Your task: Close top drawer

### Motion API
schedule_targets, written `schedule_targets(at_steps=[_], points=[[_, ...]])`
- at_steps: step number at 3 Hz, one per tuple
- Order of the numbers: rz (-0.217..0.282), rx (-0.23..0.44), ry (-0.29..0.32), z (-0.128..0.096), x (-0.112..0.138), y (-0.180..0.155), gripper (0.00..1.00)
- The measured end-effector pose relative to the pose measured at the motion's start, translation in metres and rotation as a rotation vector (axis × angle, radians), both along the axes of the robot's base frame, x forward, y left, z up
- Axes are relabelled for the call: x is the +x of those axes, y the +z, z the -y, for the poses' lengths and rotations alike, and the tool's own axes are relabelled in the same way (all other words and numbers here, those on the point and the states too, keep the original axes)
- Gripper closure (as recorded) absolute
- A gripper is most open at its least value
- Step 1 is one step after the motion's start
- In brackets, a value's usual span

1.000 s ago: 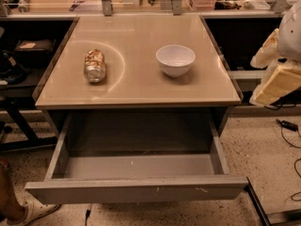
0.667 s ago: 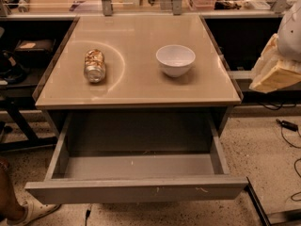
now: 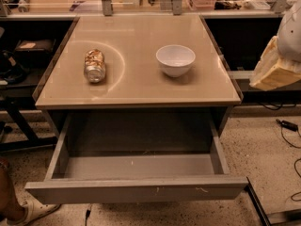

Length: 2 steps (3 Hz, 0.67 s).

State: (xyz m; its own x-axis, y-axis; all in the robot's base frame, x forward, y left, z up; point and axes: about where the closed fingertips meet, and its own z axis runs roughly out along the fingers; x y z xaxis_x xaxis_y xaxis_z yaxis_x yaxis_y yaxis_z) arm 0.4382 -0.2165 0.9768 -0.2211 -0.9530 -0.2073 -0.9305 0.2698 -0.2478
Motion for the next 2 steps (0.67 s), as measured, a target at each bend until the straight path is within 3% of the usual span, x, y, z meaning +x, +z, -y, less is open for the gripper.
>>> schedule_targets(at_steps=[1,2], points=[[-0.053,0.003,-0.023,0.002,-0.028,-0.016,1.00],[-0.156,0.025,-0.058,-0.006,-0.083,-0.043,1.00]])
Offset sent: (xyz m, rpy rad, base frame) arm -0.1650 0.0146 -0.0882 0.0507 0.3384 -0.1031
